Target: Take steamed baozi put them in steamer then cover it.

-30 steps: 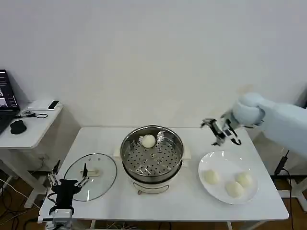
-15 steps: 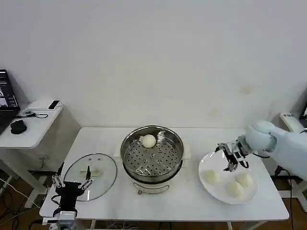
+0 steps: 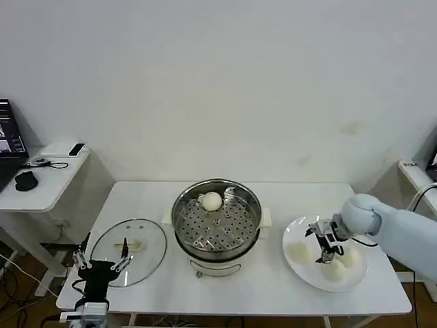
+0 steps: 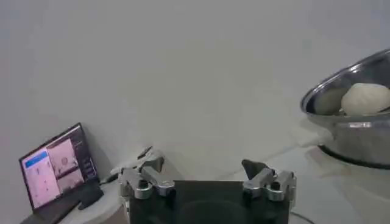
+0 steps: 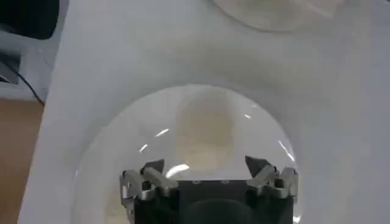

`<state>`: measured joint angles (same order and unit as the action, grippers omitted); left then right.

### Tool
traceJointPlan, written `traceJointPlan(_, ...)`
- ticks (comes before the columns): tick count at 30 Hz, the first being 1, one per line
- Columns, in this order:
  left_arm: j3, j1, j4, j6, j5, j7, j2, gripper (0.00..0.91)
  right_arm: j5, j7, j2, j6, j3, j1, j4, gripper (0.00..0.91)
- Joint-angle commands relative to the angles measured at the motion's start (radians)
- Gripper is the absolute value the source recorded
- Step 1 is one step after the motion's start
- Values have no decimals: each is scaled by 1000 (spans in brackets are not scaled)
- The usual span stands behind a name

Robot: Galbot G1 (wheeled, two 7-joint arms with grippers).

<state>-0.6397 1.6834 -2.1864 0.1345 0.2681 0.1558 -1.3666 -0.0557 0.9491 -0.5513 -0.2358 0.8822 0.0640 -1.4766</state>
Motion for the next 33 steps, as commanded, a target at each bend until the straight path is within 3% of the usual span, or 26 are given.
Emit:
traceJointPlan(1,0,1,0,-1,1,0,0,907,-8,-7,-37,-5,-39,60,37,836)
traceJointPlan(21,-5,2,0,-1,1,1,-5,907,-16,5,-83,-32,-43,56,63,564)
traceJointPlan(28,-6,2,-2,-1,1,1,-4,907,-5,27,-56,-35,-41,1,50,584)
traceJointPlan(33,-6,0,-1,-1,-2,0,0,907,32,43,-21,-38,-25,-136,34,584)
